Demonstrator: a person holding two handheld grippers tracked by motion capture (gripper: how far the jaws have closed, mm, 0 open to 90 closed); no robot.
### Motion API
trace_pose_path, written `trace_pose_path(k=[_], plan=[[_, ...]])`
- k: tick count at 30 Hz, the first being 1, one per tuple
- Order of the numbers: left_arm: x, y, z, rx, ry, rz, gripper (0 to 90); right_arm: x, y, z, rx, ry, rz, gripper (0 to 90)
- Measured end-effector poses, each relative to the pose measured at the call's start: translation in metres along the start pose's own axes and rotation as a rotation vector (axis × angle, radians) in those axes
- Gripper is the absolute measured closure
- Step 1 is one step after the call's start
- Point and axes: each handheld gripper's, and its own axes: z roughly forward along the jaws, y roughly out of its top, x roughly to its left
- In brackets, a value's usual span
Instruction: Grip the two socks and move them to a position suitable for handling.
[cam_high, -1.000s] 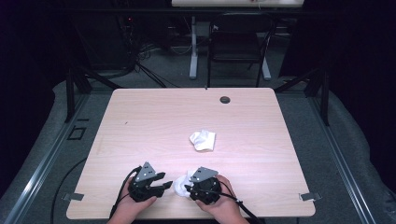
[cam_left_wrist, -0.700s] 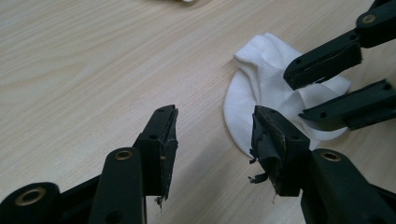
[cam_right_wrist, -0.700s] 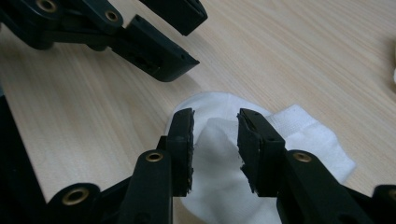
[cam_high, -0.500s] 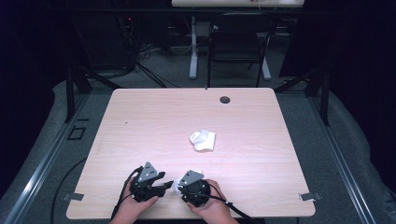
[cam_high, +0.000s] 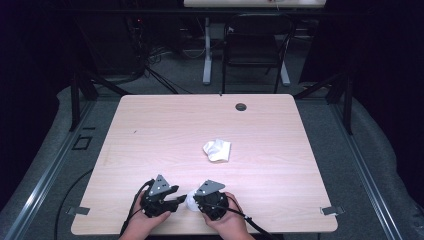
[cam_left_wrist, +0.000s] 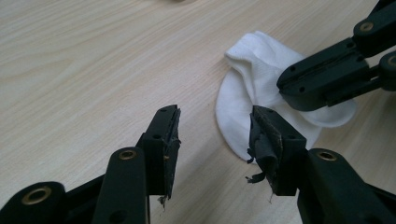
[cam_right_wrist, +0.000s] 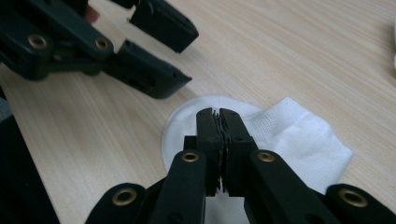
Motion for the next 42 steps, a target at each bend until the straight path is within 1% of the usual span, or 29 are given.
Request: trace_pose_path(k=[1, 2, 3, 5, 6, 7, 8, 10, 13, 15, 17, 19, 20, 21, 22, 24, 26, 27, 29, 30, 31, 33, 34, 36, 38, 39, 40, 41, 42], plan=[[-0.001, 0.0, 0.001, 0.005, -0.007, 0.002, 53.5, -0.002, 0.001, -0.003, -0.016, 0.008, 0.023, 88.3], [-0.002, 0.0, 0.002, 0.008, -0.012, 0.002, 53.5, -0.002, 0.001, -0.003, -0.016, 0.008, 0.023, 88.3], [-0.006, 0.0, 0.005, 0.016, -0.024, 0.011, 53.9, -0.004, 0.001, -0.006, -0.033, 0.008, 0.044, 88.3], [-0.008, 0.0, 0.006, 0.02, -0.027, 0.01, 54.1, -0.006, 0.001, -0.009, -0.034, 0.008, 0.044, 88.3], [-0.01, 0.0, 0.009, 0.029, -0.039, 0.013, 54.8, -0.007, 0.001, -0.01, -0.046, 0.011, 0.054, 88.3], [-0.012, 0.0, 0.01, 0.031, -0.04, 0.014, 55.3, -0.008, 0.002, -0.012, -0.052, 0.011, 0.062, 88.3], [-0.014, 0.0, 0.012, 0.036, -0.041, 0.024, 56.3, -0.008, 0.002, -0.013, -0.057, 0.012, 0.069, 88.3], [-0.016, 0.0, 0.014, 0.037, -0.038, 0.034, 58.2, -0.01, 0.002, -0.015, -0.061, 0.013, 0.069, 88.3], [-0.018, -0.001, 0.016, 0.049, -0.022, 0.048, 62.1, -0.01, 0.002, -0.019, -0.071, 0.012, 0.075, 88.3], [-0.019, -0.001, 0.017, 0.051, -0.024, 0.045, 64.6, -0.01, 0.002, -0.019, -0.074, 0.011, 0.073, 88.3], [-0.019, -0.003, 0.018, 0.066, -0.021, 0.061, 66.6, -0.011, 0.002, -0.023, -0.07, 0.009, 0.062, 88.3], [-0.018, -0.003, 0.018, 0.066, -0.024, 0.063, 68.1, -0.012, 0.002, -0.024, -0.07, 0.007, 0.06, 88.3], [-0.018, -0.003, 0.018, 0.068, -0.024, 0.064, 68.1, -0.012, 0.002, -0.025, -0.082, 0.007, 0.068, 88.3], [-0.019, -0.003, 0.018, 0.07, -0.02, 0.069, 70.7, -0.013, 0.001, -0.028, -0.087, 0.004, 0.064, 88.3], [-0.019, -0.003, 0.018, 0.07, -0.02, 0.069, 71.4, -0.013, 0.001, -0.028, -0.087, 0.004, 0.064, 88.3], [-0.019, -0.003, 0.018, 0.068, -0.02, 0.069, 74.5, -0.016, 0.001, -0.034, -0.112, -0.002, 0.07, 88.3], [-0.019, -0.003, 0.018, 0.07, -0.019, 0.07, 77.0, -0.016, 0.001, -0.036, -0.116, -0.006, 0.07, 88.3], [-0.019, -0.002, 0.018, 0.074, -0.019, 0.067, 77.9, -0.019, 0.0, -0.04, -0.121, -0.013, 0.069, 88.3], [-0.019, -0.002, 0.018, 0.074, -0.017, 0.067, 78.5, -0.02, 0.0, -0.042, -0.121, -0.017, 0.068, 88.3], [-0.019, -0.002, 0.018, 0.076, -0.013, 0.067, 80.1, -0.023, -0.002, -0.047, -0.122, -0.022, 0.064, 88.3], [-0.019, -0.002, 0.018, 0.076, -0.013, 0.067, 81.2, -0.023, -0.002, -0.047, -0.122, -0.022, 0.064, 88.3], [-0.018, -0.002, 0.017, 0.08, -0.005, 0.066, 81.8, -0.027, -0.006, -0.054, -0.132, -0.028, 0.051, 88.3], [-0.017, -0.002, 0.017, 0.081, -0.004, 0.064, 81.8, -0.027, -0.006, -0.054, -0.132, -0.028, 0.051, 88.3], [-0.016, -0.003, 0.015, 0.086, -0.002, 0.052, 82.4, -0.033, -0.012, -0.06, -0.129, -0.033, 0.064, 88.2], [-0.015, -0.003, 0.015, 0.088, -0.001, 0.052, 82.5, -0.035, -0.015, -0.062, -0.125, -0.038, 0.066, 88.3], [-0.016, -0.003, 0.015, 0.089, -0.001, 0.047, 83.0, -0.039, -0.02, -0.064, -0.11, -0.037, 0.076, 88.1], [-0.016, -0.003, 0.015, 0.089, -0.001, 0.047, 83.2, -0.039, -0.02, -0.064, -0.11, -0.037, 0.076, 88.1], [-0.016, -0.003, 0.015, 0.089, 0.001, 0.039, 83.3, -0.043, -0.026, -0.065, -0.092, -0.027, 0.091, 87.9], [-0.016, -0.003, 0.015, 0.089, 0.001, 0.039, 83.3, -0.043, -0.026, -0.065, -0.092, -0.027, 0.091, 87.9]])
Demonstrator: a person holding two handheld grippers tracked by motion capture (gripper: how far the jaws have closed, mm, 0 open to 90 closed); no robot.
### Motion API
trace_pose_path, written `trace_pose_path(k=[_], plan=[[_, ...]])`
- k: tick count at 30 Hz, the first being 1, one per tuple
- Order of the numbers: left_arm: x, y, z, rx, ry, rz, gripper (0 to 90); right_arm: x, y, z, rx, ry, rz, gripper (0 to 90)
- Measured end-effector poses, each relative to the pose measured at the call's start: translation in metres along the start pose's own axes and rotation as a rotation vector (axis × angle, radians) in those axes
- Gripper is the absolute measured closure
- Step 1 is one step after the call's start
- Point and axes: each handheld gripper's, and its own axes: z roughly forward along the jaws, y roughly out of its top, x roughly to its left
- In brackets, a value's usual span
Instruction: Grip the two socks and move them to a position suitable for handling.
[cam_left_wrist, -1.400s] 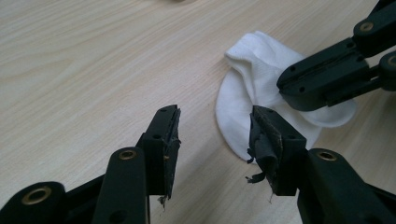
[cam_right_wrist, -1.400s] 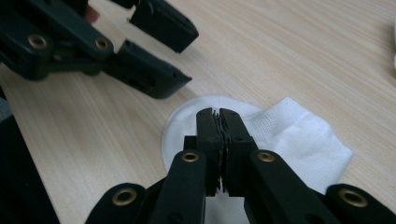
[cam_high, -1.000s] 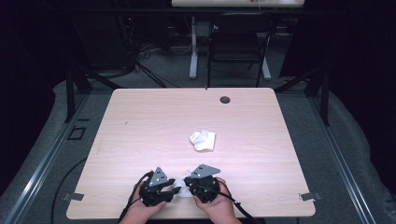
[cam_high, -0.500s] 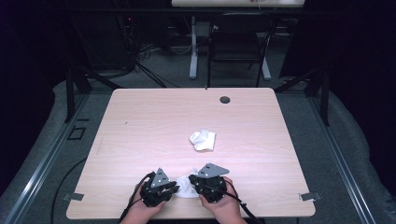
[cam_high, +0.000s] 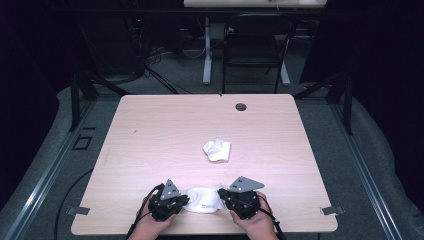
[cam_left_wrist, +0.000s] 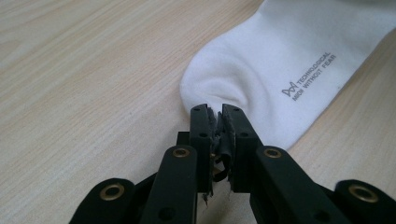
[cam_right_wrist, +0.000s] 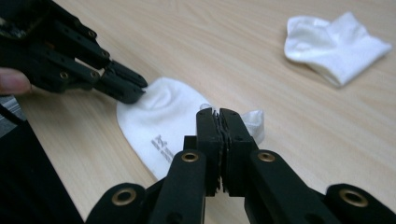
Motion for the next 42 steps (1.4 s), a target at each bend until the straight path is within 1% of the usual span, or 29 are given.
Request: trace_pose_path(k=[1, 2, 3, 4, 6, 8, 9, 12, 13, 14, 15, 17, 18, 19, 20, 21, 22, 23, 24, 25, 27, 30, 31, 32, 33, 35, 39, 40, 42], plan=[[0.001, 0.0, -0.001, 0.007, 0.001, 0.002, 83.3, -0.004, -0.006, -0.001, 0.017, -0.004, 0.006, 87.7], [0.001, 0.0, -0.001, 0.007, 0.001, 0.002, 83.3, -0.004, -0.006, -0.001, 0.017, -0.004, 0.006, 87.7], [0.001, 0.0, -0.001, 0.009, 0.001, 0.0, 83.2, -0.007, -0.012, -0.001, 0.032, -0.001, 0.021, 87.6], [0.001, -0.001, -0.002, 0.011, -0.002, -0.008, 83.2, -0.008, -0.014, -0.001, 0.036, -0.002, 0.029, 87.5], [0.001, -0.002, -0.003, 0.012, 0.0, -0.01, 83.3, -0.011, -0.016, -0.001, 0.056, -0.002, 0.038, 87.4], [0.001, -0.002, -0.003, 0.008, 0.002, -0.015, 83.3, -0.011, -0.017, -0.001, 0.06, -0.001, 0.045, 87.4], [0.001, -0.002, -0.004, 0.011, 0.003, -0.01, 83.4, -0.012, -0.02, -0.001, 0.078, -0.006, 0.049, 87.3], [0.0, -0.003, -0.006, 0.019, -0.001, -0.013, 83.3, -0.013, -0.023, -0.002, 0.091, -0.018, 0.053, 87.0], [0.0, -0.004, -0.006, 0.02, -0.003, -0.02, 83.4, -0.017, -0.025, -0.003, 0.101, -0.035, 0.075, 86.5], [0.0, -0.004, -0.007, 0.025, -0.003, -0.017, 83.4, -0.017, -0.025, -0.003, 0.101, -0.035, 0.075, 86.5], [0.0, -0.005, -0.008, 0.026, -0.005, -0.023, 83.3, -0.019, -0.026, -0.004, 0.099, -0.041, 0.09, 86.1], [0.0, -0.005, -0.01, 0.034, -0.008, -0.022, 83.4, -0.024, -0.028, -0.009, 0.102, -0.065, 0.124, 81.2], [0.0, -0.006, -0.01, 0.033, -0.009, -0.025, 83.4, -0.025, -0.029, -0.011, 0.08, -0.061, 0.139, 80.5], [0.001, -0.006, -0.01, 0.035, -0.012, -0.025, 83.3, -0.026, -0.028, -0.013, 0.066, -0.064, 0.137, 79.4], [0.001, -0.006, -0.01, 0.035, -0.014, -0.03, 83.3, -0.026, -0.027, -0.015, 0.037, -0.062, 0.137, 78.4], [0.001, -0.006, -0.01, 0.035, -0.014, -0.03, 83.3, -0.026, -0.027, -0.015, 0.037, -0.062, 0.137, 78.4], [0.001, -0.006, -0.009, 0.032, -0.012, -0.031, 83.3, -0.025, -0.026, -0.017, 0.012, -0.051, 0.129, 77.7], [0.001, -0.006, -0.009, 0.032, -0.013, -0.03, 83.2, -0.021, -0.024, -0.016, -0.011, -0.034, 0.095, 77.4], [0.001, -0.006, -0.009, 0.032, -0.013, -0.03, 83.2, -0.021, -0.024, -0.016, -0.011, -0.034, 0.095, 77.4], [0.001, -0.005, -0.009, 0.031, -0.015, -0.032, 83.2, -0.019, -0.023, -0.013, -0.014, -0.032, 0.082, 77.4], [0.002, -0.005, -0.009, 0.032, -0.017, -0.032, 82.9, -0.017, -0.023, -0.006, 0.019, -0.02, 0.051, 77.8], [0.002, -0.006, -0.01, 0.032, -0.019, -0.031, 82.2, -0.017, -0.027, 0.008, 0.077, -0.014, 0.039, 79.6], [0.002, -0.006, -0.01, 0.032, -0.019, -0.031, 82.1, -0.017, -0.027, 0.01, 0.096, -0.019, 0.028, 79.8], [0.002, -0.006, -0.01, 0.031, -0.021, -0.034, 82.1, -0.017, -0.027, 0.01, 0.096, -0.019, 0.028, 79.8], [0.003, -0.006, -0.01, 0.03, -0.027, -0.039, 81.1, -0.018, -0.029, 0.012, 0.121, -0.022, 0.026, 80.2], [0.004, -0.006, -0.011, 0.035, -0.03, -0.032, 81.2, -0.02, -0.031, 0.014, 0.15, -0.03, 0.024, 80.9], [0.005, -0.007, -0.012, 0.039, -0.03, -0.036, 81.4, -0.02, -0.035, 0.015, 0.166, -0.035, 0.02, 82.9], [0.005, -0.007, -0.012, 0.037, -0.032, -0.045, 81.4, -0.02, -0.036, 0.014, 0.175, -0.041, 0.016, 84.5], [0.006, -0.008, -0.012, 0.036, -0.028, -0.042, 81.4, -0.021, -0.037, 0.012, 0.178, -0.048, 0.021, 85.8]])
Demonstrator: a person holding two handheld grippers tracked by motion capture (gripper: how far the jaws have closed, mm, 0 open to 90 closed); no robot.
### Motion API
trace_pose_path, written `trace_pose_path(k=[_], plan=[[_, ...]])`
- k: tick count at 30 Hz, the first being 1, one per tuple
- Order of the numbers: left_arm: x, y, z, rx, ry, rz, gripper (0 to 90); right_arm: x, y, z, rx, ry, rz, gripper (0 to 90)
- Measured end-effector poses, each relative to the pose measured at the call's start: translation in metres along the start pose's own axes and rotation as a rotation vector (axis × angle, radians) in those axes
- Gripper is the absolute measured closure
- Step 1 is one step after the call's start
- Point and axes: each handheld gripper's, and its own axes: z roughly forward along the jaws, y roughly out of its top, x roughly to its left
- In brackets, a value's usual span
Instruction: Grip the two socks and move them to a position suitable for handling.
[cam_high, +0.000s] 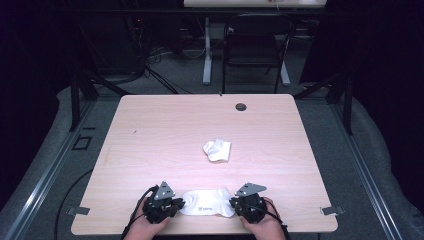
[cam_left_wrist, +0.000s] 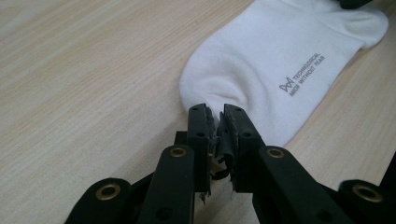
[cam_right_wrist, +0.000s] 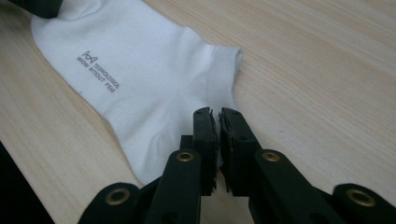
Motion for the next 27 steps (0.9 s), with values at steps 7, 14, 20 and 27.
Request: trace_pose_path(k=[7, 14, 20, 27], plan=[[0.0, 0.002, 0.0, 0.0, -0.009, -0.001, 73.5, -0.004, 0.003, -0.004, -0.016, -0.004, 0.037, 80.6], [0.001, 0.006, -0.001, -0.032, -0.013, -0.006, 66.2, -0.011, 0.027, -0.001, -0.046, 0.0, 0.027, 76.3], [0.007, 0.007, -0.006, -0.065, -0.003, -0.003, 61.3, -0.023, 0.064, 0.014, -0.076, -0.008, 0.05, 72.9], [0.021, 0.006, -0.012, -0.087, 0.024, -0.02, 59.2, -0.036, 0.108, 0.042, -0.073, -0.079, 0.037, 69.5]])
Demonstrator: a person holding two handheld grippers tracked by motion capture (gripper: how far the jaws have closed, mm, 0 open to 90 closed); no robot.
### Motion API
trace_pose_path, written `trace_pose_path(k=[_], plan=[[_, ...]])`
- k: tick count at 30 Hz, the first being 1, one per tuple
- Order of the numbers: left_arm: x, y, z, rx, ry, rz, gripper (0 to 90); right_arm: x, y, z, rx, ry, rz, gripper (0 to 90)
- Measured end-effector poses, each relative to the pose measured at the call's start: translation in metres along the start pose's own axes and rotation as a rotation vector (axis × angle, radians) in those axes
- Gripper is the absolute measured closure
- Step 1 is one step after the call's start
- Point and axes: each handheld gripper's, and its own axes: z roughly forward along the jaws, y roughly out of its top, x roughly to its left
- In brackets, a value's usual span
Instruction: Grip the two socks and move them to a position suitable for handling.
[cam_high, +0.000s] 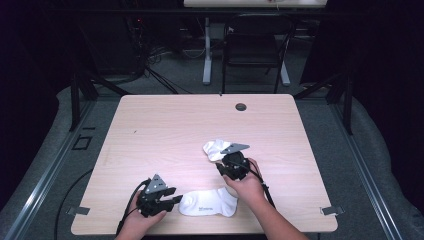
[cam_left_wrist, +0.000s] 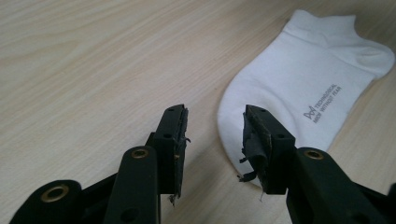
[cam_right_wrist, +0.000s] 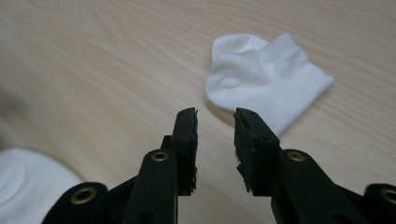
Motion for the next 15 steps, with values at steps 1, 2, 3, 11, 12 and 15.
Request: trace_pose_path(k=[1, 2, 3, 11, 12, 15], plan=[[0.002, 0.0, -0.001, 0.0, 0.001, 0.005, 59.2, 0.0, 0.0, 0.0, 0.0, 0.0, 0.0, 69.5], [0.005, 0.0, -0.002, -0.007, 0.008, -0.005, 58.9, -0.004, 0.007, 0.009, 0.007, -0.021, 0.016, 69.2], [0.005, 0.0, -0.002, -0.007, 0.008, -0.005, 58.9, -0.004, 0.007, 0.009, 0.007, -0.021, 0.016, 69.2], [0.012, -0.001, -0.005, -0.014, 0.018, -0.023, 58.6, -0.019, 0.029, 0.043, 0.023, -0.108, 0.046, 70.6], [0.013, -0.001, -0.005, -0.017, 0.017, -0.033, 58.6, -0.022, 0.03, 0.049, 0.024, -0.105, 0.06, 71.6], [0.015, -0.001, -0.006, -0.015, 0.019, -0.035, 58.6, -0.023, 0.03, 0.055, 0.025, -0.101, 0.074, 73.0]])
